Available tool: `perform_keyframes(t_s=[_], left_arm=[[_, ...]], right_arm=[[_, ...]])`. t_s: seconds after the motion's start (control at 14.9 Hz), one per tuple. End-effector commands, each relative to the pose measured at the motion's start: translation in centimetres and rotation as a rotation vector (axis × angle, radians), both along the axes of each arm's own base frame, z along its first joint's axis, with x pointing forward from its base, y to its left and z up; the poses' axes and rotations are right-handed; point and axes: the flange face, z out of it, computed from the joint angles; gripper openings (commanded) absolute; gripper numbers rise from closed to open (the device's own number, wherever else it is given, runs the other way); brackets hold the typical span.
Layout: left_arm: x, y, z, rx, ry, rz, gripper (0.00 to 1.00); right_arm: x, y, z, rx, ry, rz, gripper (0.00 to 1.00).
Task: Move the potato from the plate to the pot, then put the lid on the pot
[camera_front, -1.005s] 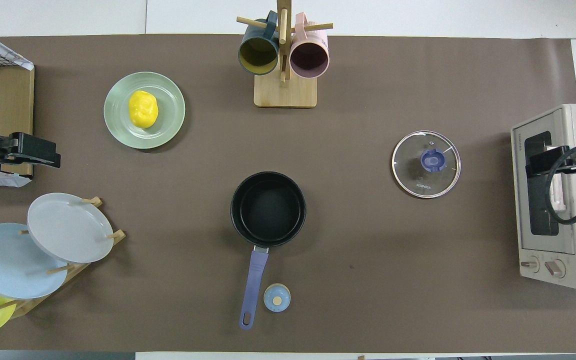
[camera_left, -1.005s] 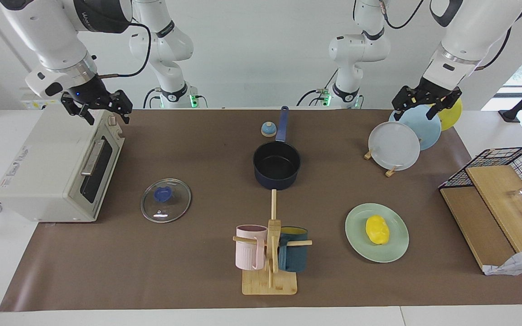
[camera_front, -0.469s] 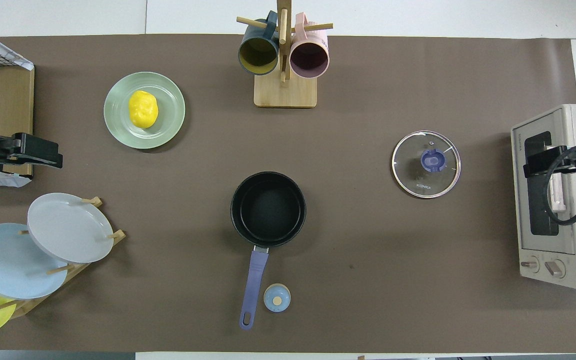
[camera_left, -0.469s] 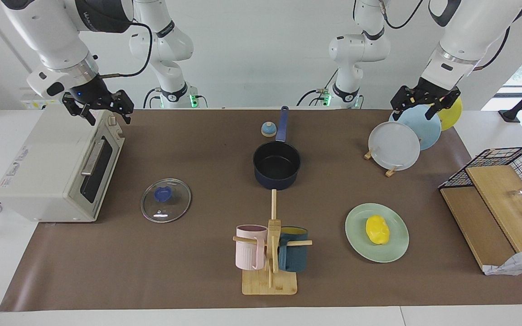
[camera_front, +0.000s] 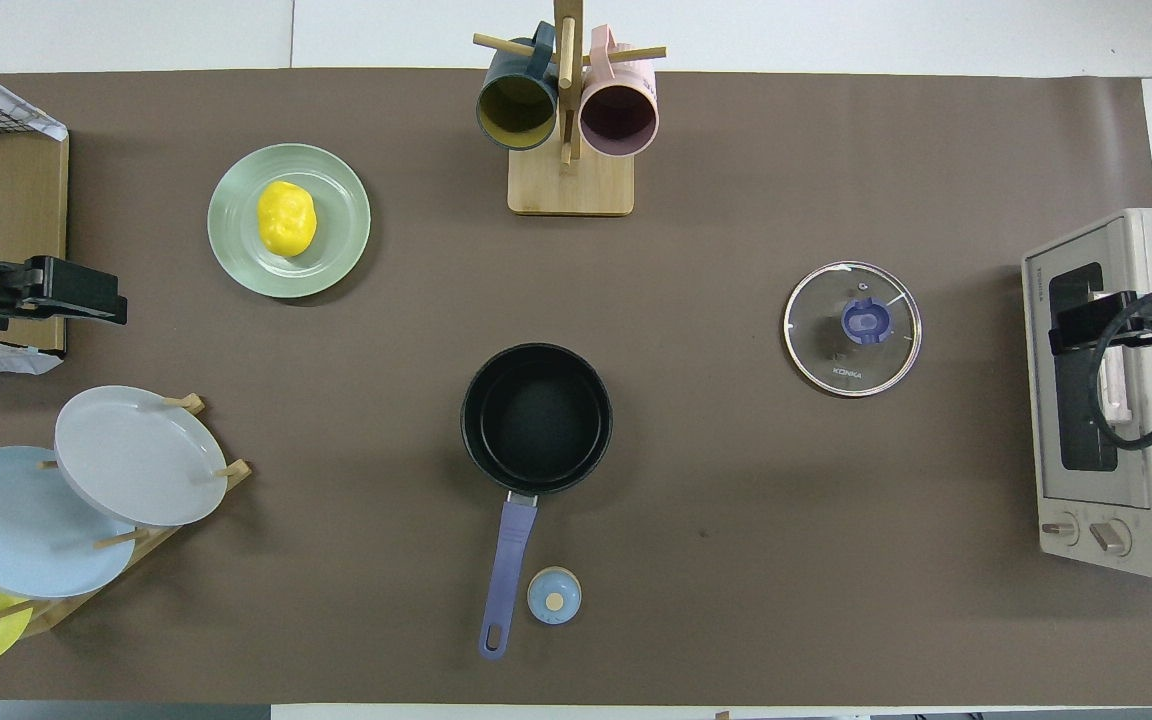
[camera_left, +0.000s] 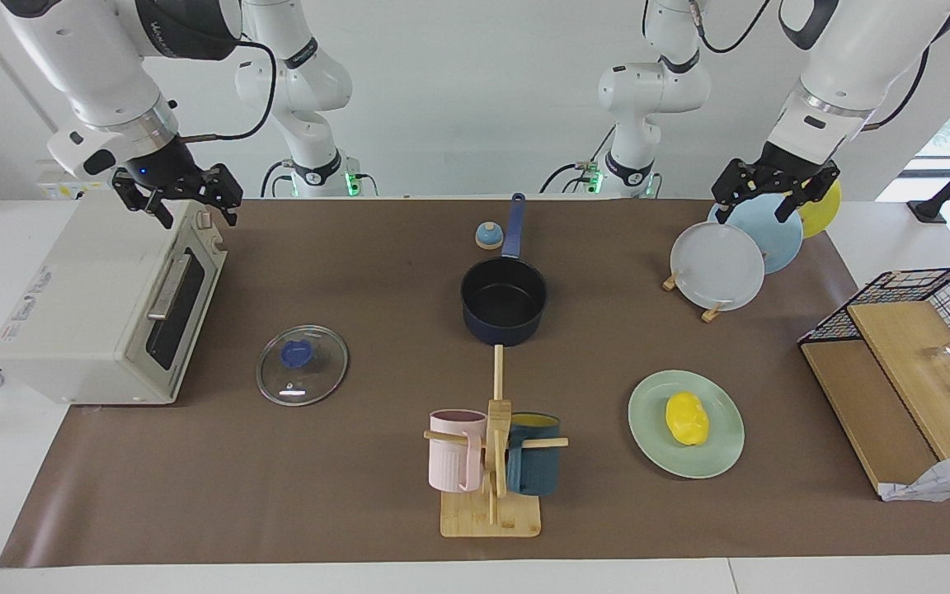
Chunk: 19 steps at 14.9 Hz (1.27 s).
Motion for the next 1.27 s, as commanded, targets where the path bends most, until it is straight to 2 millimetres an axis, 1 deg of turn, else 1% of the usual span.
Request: perform_keyframes(t_s=[0.0, 0.07, 0.13, 0.2, 0.27, 0.33, 0.4, 0.47, 0.54, 0.6, 0.67, 0.74, 0.87, 0.94, 1.0, 1.07, 1.14, 1.21], left_arm=[[4.1, -1.0, -4.3, -0.043, -0.013, -0.003, 1.0], [5.8, -1.1, -6.6, -0.045, -0.007, 0.0, 1.0], [7.5, -1.1, -9.4, -0.04, 0.014, 0.001, 1.0], [9.0, -1.4, -11.8, -0.04, 0.025, 0.0, 1.0], [10.6, -2.0, -13.7, -0.04, 0.004, -0.005, 1.0], [11.8, -2.4, -15.9, -0.039, 0.001, -0.009, 1.0], [12.8, -2.4, -17.7, -0.042, -0.021, -0.005, 1.0], [13.7, -2.5, -19.7, -0.038, -0.037, -0.009, 1.0], [14.5, -3.3, -22.3, -0.019, -0.037, -0.026, 1.0], [15.2, -4.4, -24.0, -0.007, -0.04, -0.046, 1.0], [16.1, -4.2, -25.4, 0.006, -0.042, -0.049, 1.0], [16.7, -3.9, -25.5, 0.019, -0.044, -0.053, 1.0], [17.1, -4.3, -26.5, 0.035, -0.048, -0.067, 1.0], [17.2, -4.4, -27.3, 0.048, -0.048, -0.076, 1.0], [17.4, -4.3, -27.5, 0.065, -0.067, -0.088, 1.0], [17.5, -4.3, -27.7, 0.072, -0.087, -0.094, 1.0], [17.2, -4.6, -28.4, 0.071, -0.087, -0.101, 1.0], [17.2, -4.7, -28.8, 0.069, -0.096, -0.102, 1.0]], right_arm=[[0.4, 0.3, -1.0, 0.011, -0.064, -0.006, 1.0], [0.4, 0.4, -1.7, 0.007, -0.09, 0.002, 1.0], [0.4, 0.4, -2.6, -0.001, -0.102, 0.012, 1.0], [0.6, 0.3, -3.8, -0.002, -0.116, 0.026, 1.0], [1.2, 0.3, -5.2, -0.005, -0.134, 0.044, 1.0], [1.9, 0.2, -7.1, -0.005, -0.133, 0.051, 1.0], [2.7, 0.5, -8.6, -0.005, -0.125, 0.065, 1.0], [3.3, 1.4, -10.0, -0.003, -0.115, 0.085, 1.0], [4.1, 2.3, -11.6, -0.002, -0.115, 0.1, 1.0], [4.5, 2.5, -13.2, -0.002, -0.119, 0.105, 1.0], [4.7, 3.3, -14.5, -0.001, -0.13, 0.117, 1.0], [4.9, 4.2, -16.3, 0.0, -0.136, 0.134, 1.0], [5.7, 4.5, -18.9, -0.001, -0.161, 0.138, 1.0], [5.6, 4.6, -19.6, 0.001, -0.172, 0.131, 1.0], [5.7, 5.4, -19.8, 0.002, -0.193, 0.139, 1.0], [5.6, 7.3, -20.0, 0.005, -0.198, 0.173, 1.0], [5.6, 7.5, -20.3, 0.005, -0.193, 0.176, 1.0], [5.8, 7.5, -21.6, 0.005, -0.178, 0.175, 1.0]])
